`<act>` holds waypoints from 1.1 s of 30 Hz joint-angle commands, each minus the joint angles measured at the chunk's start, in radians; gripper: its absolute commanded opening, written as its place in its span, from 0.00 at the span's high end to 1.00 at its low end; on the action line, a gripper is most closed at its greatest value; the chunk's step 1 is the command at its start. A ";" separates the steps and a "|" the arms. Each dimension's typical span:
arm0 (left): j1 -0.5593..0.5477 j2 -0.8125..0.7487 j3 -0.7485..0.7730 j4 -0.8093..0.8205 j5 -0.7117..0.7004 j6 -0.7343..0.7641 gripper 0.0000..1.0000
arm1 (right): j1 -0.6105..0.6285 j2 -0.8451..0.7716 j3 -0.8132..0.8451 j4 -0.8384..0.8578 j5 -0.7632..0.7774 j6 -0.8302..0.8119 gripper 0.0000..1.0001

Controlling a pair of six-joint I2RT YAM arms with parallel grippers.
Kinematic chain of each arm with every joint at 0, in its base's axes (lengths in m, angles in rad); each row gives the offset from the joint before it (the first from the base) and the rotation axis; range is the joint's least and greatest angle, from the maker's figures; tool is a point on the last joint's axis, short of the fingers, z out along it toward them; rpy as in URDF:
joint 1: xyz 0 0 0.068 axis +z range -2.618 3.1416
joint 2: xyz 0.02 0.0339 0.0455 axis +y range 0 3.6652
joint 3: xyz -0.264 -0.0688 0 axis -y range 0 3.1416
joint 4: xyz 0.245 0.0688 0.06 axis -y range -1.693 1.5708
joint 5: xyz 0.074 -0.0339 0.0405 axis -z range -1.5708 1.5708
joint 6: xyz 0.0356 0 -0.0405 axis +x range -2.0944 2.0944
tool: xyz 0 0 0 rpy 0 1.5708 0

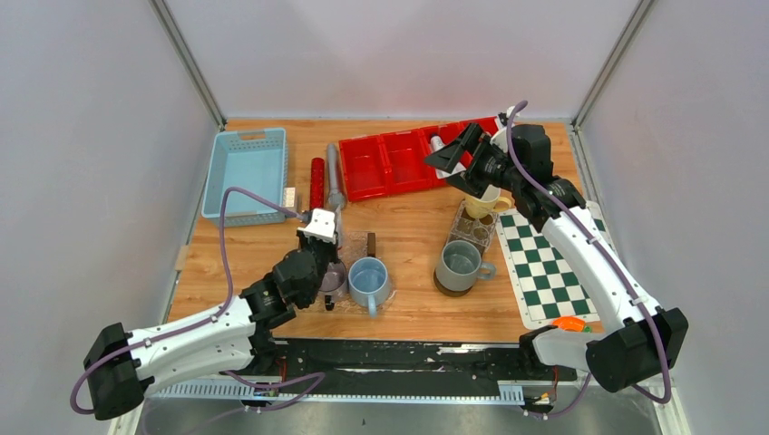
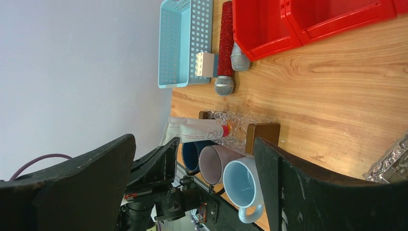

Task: Prepare toiletry sets of a toothbrush and toothpaste on the tray
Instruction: Place the toothpaste in the toothpaste holder.

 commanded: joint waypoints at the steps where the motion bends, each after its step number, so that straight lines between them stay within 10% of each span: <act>1: -0.004 -0.010 -0.007 0.113 -0.031 -0.041 1.00 | -0.004 0.000 -0.003 0.050 -0.006 0.001 0.05; 28: -0.004 0.045 -0.152 0.253 -0.084 -0.127 0.99 | -0.004 0.028 -0.024 0.080 -0.043 0.005 0.05; 33: -0.003 0.033 -0.155 0.224 -0.087 -0.149 0.86 | -0.004 0.032 -0.025 0.082 -0.047 0.006 0.05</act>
